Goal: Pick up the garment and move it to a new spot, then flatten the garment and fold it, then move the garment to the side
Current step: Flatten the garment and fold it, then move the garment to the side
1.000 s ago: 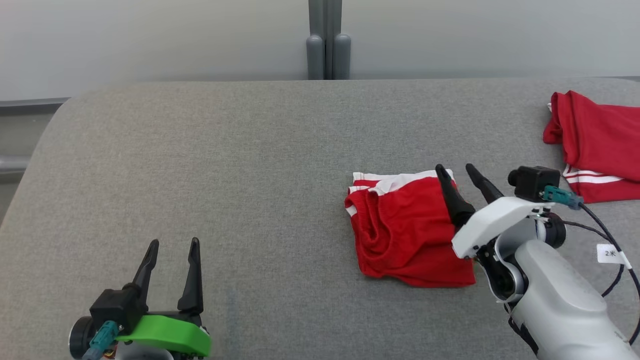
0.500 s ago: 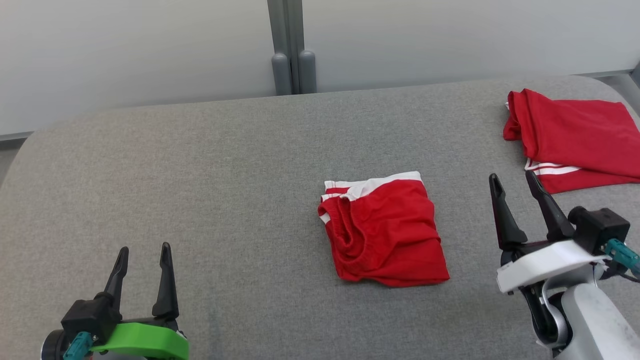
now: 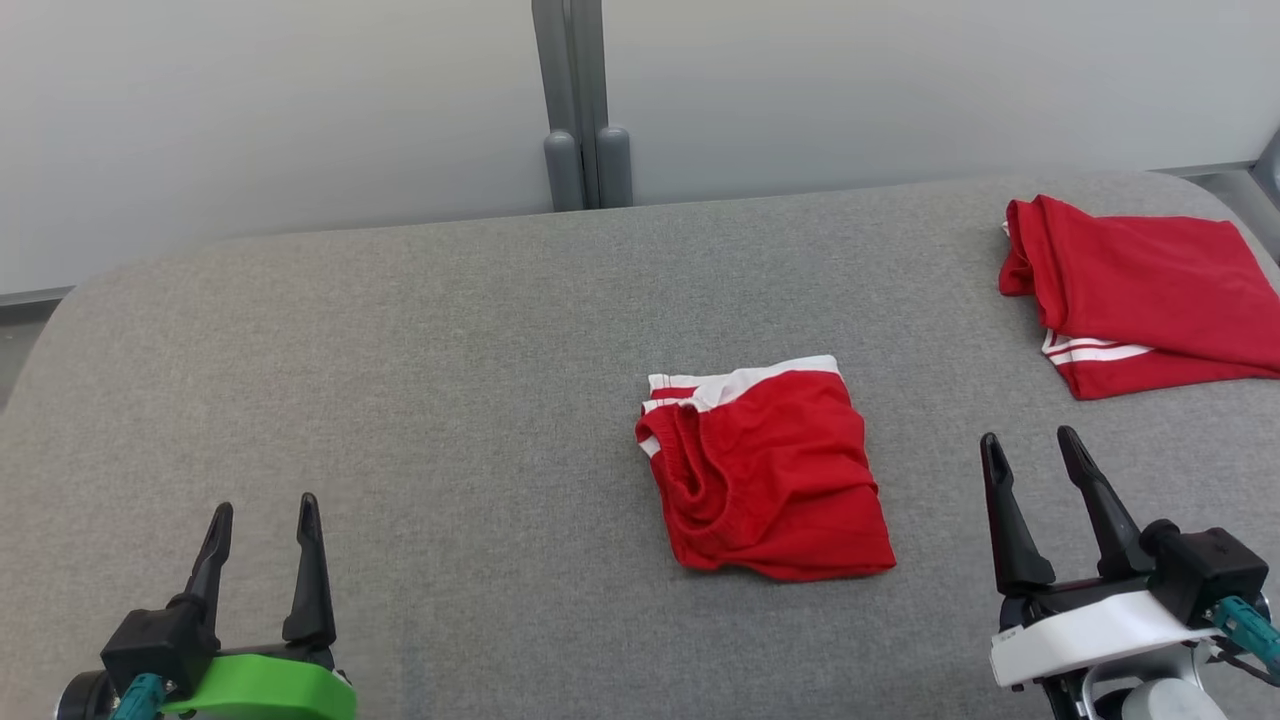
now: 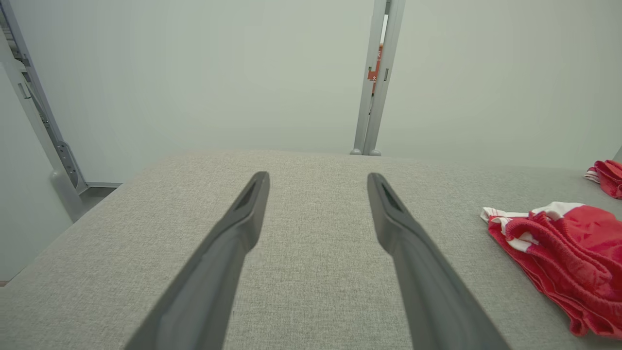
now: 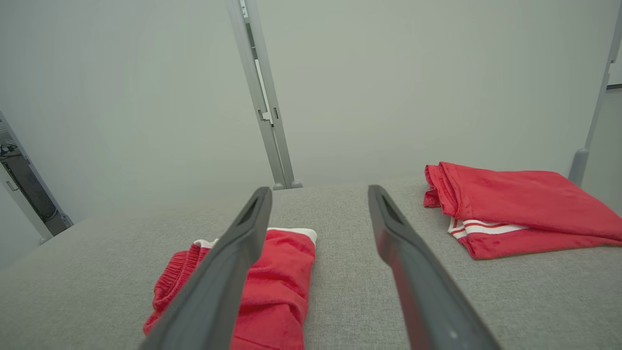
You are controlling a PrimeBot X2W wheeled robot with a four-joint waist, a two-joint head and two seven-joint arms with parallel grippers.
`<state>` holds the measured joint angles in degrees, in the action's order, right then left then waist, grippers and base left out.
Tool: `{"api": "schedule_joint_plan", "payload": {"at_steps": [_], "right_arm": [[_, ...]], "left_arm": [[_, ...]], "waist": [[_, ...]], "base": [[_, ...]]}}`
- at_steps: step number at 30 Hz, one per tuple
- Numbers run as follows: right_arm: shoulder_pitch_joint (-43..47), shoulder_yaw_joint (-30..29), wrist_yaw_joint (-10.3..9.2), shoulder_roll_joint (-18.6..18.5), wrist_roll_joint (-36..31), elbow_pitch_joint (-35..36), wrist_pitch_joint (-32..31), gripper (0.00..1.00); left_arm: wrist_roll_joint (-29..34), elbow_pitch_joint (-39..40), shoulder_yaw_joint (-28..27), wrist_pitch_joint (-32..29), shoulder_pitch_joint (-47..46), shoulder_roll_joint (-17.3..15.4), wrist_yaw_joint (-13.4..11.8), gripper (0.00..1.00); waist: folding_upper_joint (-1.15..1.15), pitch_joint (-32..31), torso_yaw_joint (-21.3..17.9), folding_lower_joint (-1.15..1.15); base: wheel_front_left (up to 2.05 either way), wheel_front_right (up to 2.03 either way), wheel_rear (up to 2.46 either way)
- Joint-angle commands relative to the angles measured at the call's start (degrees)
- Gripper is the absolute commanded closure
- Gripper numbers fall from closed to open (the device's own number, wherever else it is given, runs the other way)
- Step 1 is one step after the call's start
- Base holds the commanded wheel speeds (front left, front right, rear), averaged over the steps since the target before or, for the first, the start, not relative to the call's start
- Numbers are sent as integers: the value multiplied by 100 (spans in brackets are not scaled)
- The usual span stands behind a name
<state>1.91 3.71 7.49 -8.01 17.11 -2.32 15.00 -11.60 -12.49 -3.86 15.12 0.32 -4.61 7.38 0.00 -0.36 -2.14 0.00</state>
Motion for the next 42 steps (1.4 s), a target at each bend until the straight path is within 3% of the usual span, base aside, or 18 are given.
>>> {"api": "schedule_joint_plan", "payload": {"at_steps": [1, 30, 42], "right_arm": [[86, -10, -2, 4, -63, 32, 21, 0], [216, -33, -2, 130, -226, -36, 23, 0], [-944, 368, -2, -88, -325, -617, -147, 0]], "left_arm": [[-1, 1, -41, -3, 83, -60, 2, 0], [-11, -1, -33, -2, 172, -29, 6, 0], [-43, -35, 69, -3, 8, -45, 13, 0]], "waist": [[0, -21, 19, 0], [0, -159, 155, 0], [0, 13, 276, 0]], "base": [[0, 0, 0], [0, 0, 0], [0, 0, 0]]}}
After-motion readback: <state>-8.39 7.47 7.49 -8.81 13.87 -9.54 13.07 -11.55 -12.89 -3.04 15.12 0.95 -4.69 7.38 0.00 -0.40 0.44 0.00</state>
